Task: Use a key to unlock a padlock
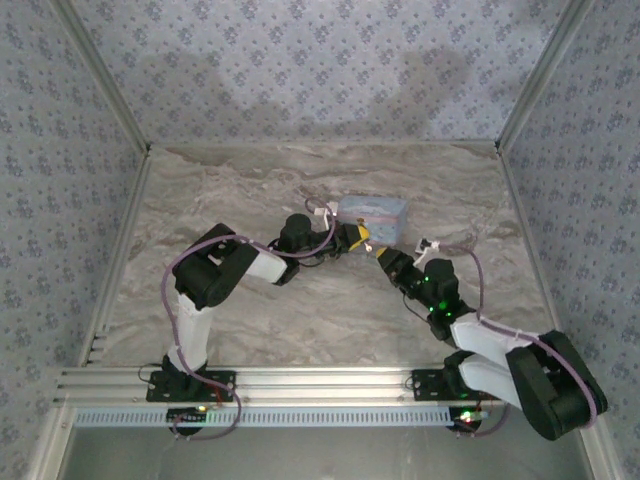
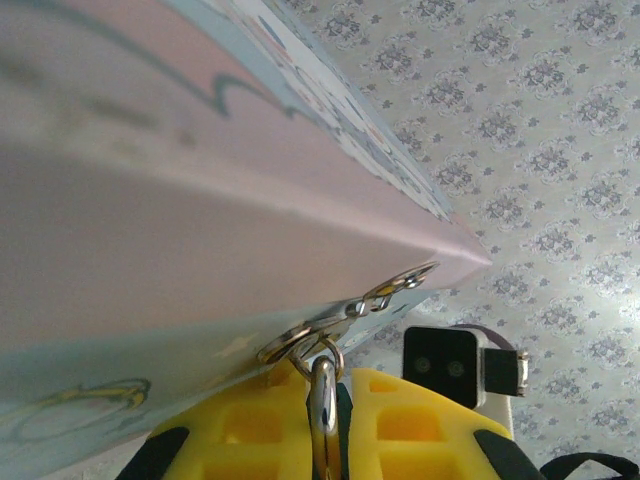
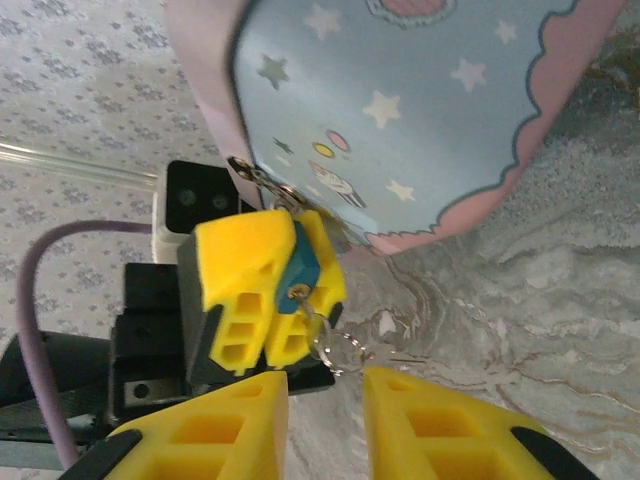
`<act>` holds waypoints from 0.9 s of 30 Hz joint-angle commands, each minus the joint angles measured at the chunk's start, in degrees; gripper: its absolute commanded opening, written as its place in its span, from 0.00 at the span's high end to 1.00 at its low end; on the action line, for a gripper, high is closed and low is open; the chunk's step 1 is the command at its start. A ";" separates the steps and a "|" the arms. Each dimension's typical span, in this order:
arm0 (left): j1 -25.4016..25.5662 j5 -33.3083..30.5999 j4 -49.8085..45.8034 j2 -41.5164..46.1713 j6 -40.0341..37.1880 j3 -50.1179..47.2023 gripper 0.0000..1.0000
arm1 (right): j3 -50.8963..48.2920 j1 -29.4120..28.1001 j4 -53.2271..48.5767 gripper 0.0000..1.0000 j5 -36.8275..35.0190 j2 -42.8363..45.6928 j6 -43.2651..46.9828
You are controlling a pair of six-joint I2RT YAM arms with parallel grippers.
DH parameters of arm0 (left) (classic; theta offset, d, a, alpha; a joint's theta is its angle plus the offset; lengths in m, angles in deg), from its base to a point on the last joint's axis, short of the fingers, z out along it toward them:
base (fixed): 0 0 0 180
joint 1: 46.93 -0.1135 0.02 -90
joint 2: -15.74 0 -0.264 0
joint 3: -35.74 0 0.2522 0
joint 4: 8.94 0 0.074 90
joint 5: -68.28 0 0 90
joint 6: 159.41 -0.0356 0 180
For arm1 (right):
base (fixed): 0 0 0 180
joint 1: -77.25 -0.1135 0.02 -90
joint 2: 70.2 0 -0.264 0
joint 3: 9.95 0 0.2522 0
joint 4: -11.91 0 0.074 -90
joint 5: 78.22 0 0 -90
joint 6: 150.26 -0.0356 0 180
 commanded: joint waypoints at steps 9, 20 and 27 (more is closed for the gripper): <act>0.43 1.65 3.00 1.85 -0.33 1.66 1.00 | 2.65 -1.43 7.52 0.68 1.18 -6.18 -0.43; 0.69 1.83 3.45 1.60 0.24 2.10 1.00 | 4.04 -1.05 8.92 0.81 1.99 -9.09 -0.54; 1.22 2.09 3.69 1.32 0.60 2.32 1.00 | 4.73 -1.06 9.12 0.85 1.74 -9.85 -0.47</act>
